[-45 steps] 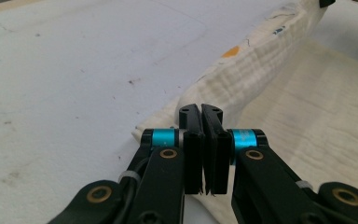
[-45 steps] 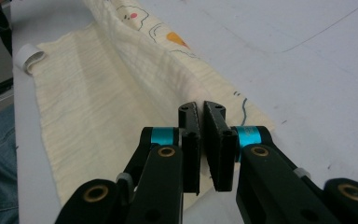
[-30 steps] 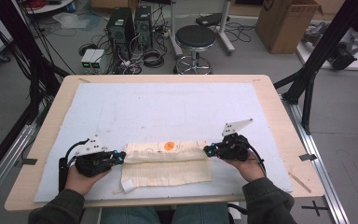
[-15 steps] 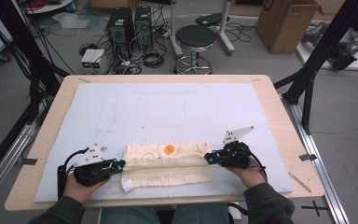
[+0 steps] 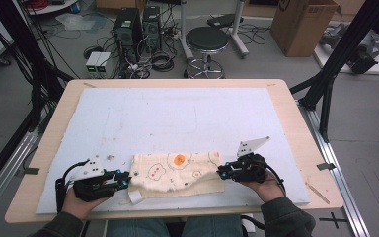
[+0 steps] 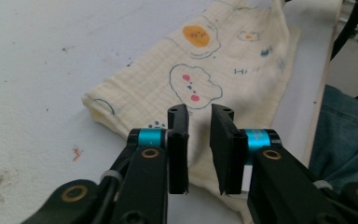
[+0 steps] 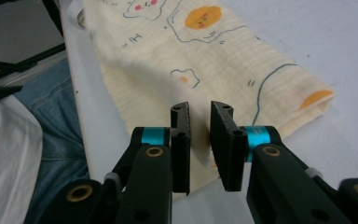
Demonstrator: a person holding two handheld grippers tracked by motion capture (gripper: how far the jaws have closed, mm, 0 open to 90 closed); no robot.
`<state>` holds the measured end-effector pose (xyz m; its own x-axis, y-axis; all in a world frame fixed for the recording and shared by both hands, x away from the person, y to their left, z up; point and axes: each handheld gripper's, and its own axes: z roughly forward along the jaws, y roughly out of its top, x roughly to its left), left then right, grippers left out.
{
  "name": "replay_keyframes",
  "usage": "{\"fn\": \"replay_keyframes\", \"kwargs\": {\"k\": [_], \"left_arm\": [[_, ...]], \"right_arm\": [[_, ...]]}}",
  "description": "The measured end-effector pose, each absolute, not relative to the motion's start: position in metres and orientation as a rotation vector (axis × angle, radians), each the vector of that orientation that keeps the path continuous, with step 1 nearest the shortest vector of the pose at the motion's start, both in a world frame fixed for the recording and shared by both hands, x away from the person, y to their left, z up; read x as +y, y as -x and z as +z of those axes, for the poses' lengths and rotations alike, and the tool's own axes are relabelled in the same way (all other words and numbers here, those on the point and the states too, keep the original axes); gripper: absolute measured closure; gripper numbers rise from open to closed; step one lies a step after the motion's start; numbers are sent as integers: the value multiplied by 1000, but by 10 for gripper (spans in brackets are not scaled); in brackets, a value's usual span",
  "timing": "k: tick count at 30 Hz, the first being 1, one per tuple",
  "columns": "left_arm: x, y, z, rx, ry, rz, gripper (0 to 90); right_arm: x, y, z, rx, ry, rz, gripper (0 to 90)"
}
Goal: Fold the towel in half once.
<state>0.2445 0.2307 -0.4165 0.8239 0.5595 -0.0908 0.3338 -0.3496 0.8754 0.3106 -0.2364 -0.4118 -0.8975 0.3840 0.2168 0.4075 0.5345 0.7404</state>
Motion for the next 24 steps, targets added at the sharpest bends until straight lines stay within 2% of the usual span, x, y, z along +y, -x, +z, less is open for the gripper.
{"fn": "replay_keyframes", "kwargs": {"k": [6,12,22,24], "left_arm": [[226,-250,-416,672,-1959,263,718],[211,-250,-427,642,-2018,221,717],[215,-248,-441,645,-2112,179,725],[215,-248,-443,636,-2125,133,726]], "right_arm": [[-238,-306,-403,-2720,685,-1364,725],[-224,-305,-418,-2752,608,-1286,684],[-220,-298,-435,-2792,550,-1173,743],[-222,-297,-436,-2791,557,-1170,743]]}}
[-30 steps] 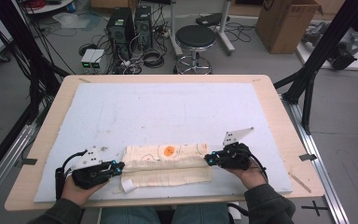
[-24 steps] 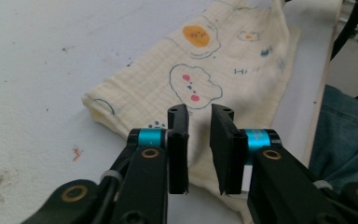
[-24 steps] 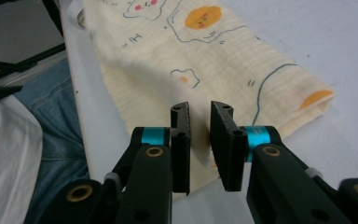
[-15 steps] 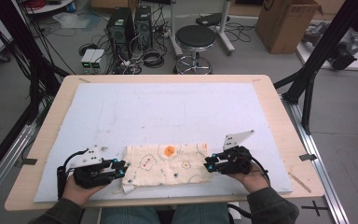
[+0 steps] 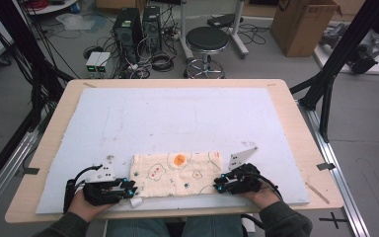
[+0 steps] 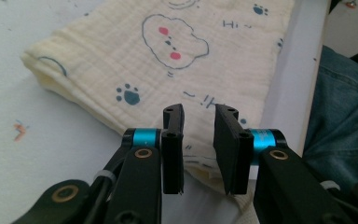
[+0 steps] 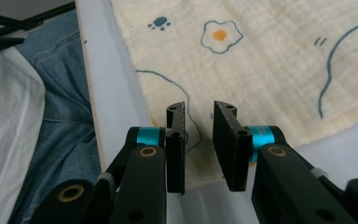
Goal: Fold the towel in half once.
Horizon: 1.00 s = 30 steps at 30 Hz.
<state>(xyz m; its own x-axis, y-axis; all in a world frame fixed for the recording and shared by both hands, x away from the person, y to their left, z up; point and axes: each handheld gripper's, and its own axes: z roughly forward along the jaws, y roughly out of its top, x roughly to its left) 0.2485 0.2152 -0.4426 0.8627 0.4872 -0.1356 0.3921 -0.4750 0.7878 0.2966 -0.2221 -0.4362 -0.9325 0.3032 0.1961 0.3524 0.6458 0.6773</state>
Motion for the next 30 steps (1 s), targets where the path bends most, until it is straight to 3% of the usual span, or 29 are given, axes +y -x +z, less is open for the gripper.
{"fn": "replay_keyframes", "kwargs": {"k": [11,18,30], "left_arm": [[219,-250,-444,626,-2131,109,721],[221,-253,-434,628,-2057,133,665],[220,-262,-426,657,-1997,173,624]], "right_arm": [[-230,-292,-441,-2760,563,-1215,706],[-228,-292,-433,-2764,546,-1272,623],[-230,-301,-424,-2742,588,-1361,635]]}}
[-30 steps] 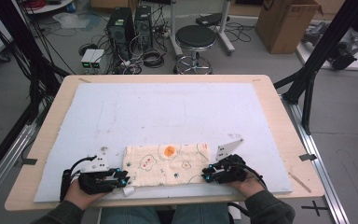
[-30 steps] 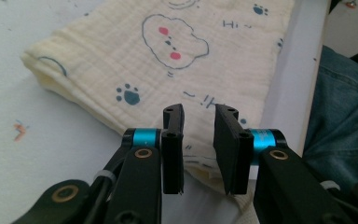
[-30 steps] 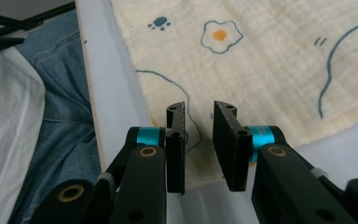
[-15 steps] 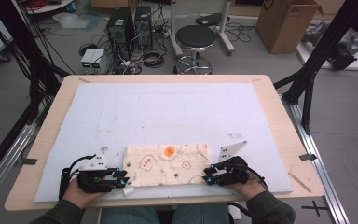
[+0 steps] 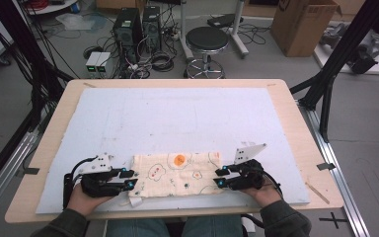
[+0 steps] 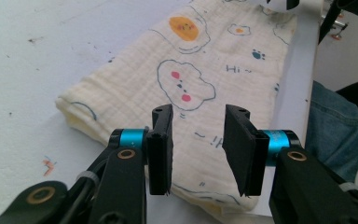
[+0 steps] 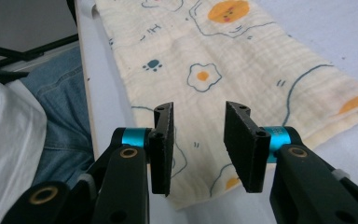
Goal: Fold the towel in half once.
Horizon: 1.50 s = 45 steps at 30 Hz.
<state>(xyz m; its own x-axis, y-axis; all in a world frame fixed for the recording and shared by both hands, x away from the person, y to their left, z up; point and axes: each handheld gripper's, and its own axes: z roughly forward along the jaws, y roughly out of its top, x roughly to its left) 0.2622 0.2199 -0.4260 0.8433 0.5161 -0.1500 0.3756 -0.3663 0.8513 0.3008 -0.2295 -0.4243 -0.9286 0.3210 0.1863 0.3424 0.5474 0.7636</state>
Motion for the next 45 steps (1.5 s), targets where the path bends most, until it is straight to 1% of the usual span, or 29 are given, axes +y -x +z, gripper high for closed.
{"fn": "replay_keyframes", "kwargs": {"k": [2,7,8,11,19,28,36,38,45], "left_arm": [[221,-265,-425,678,-1988,188,607],[224,-275,-423,730,-1975,213,583],[224,-276,-423,742,-1972,213,583],[224,-281,-420,760,-1974,222,621],[222,-298,-414,797,-1943,265,620],[210,-322,-416,833,-1920,301,622],[211,-338,-426,903,-1908,296,596],[211,-340,-428,908,-1927,270,563],[208,-343,-435,925,-2006,237,548]], "right_arm": [[-230,-303,-423,-2743,603,-1370,649],[-226,-311,-419,-2764,609,-1363,650],[-225,-313,-418,-2768,608,-1364,650],[-223,-317,-415,-2771,627,-1381,646],[-221,-334,-406,-2776,683,-1420,647],[-221,-357,-409,-2761,796,-1440,664],[-220,-378,-418,-2750,881,-1397,664],[-220,-382,-421,-2745,896,-1375,661],[-220,-385,-431,-2738,907,-1300,649]]}}
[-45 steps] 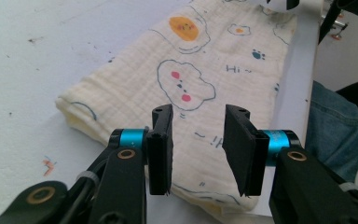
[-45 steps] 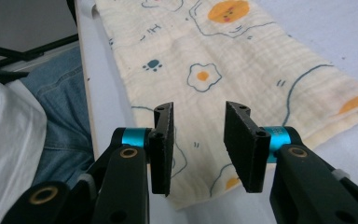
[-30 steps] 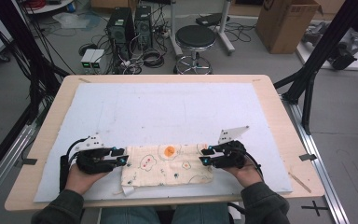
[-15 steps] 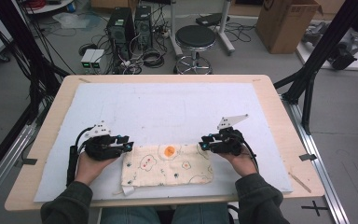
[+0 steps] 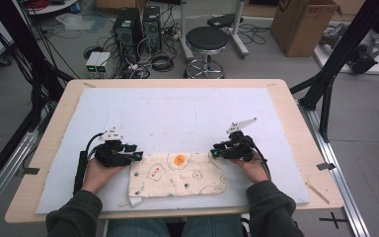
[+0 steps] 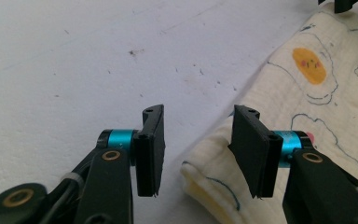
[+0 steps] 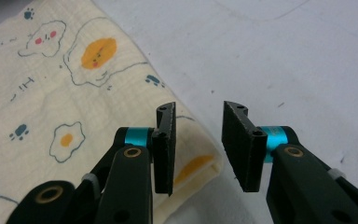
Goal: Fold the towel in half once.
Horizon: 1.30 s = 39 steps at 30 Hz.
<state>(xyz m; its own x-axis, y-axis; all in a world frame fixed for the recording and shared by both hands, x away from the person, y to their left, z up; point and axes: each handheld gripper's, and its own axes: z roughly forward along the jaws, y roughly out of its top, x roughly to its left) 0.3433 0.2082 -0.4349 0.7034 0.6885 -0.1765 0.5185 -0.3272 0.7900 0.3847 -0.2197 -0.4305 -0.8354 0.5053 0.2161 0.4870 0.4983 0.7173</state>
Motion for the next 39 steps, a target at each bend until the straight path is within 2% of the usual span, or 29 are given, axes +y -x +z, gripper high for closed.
{"fn": "replay_keyframes", "kwargs": {"k": [3,8,11,13,15,25,30,39], "left_arm": [[208,-345,-438,943,-2020,224,561],[206,-345,-442,936,-2050,200,655],[204,-344,-443,921,-2069,206,756],[203,-343,-443,908,-2073,211,817],[203,-342,-442,898,-2082,233,837],[203,-338,-437,901,-2049,296,858],[206,-336,-431,913,-1970,347,859],[201,-350,-440,957,-1965,347,859]], "right_arm": [[-220,-385,-433,2705,-914,1269,646],[-222,-387,-439,2736,-939,1239,659],[-220,-386,-440,2742,-931,1230,717],[-220,-385,-440,2753,-922,1223,805],[-221,-385,-440,2769,-912,1229,832],[-226,-379,-429,2699,-897,1235,849],[-227,-377,-422,2644,-880,1244,849],[-224,-389,-432,2648,-910,1172,848]]}}
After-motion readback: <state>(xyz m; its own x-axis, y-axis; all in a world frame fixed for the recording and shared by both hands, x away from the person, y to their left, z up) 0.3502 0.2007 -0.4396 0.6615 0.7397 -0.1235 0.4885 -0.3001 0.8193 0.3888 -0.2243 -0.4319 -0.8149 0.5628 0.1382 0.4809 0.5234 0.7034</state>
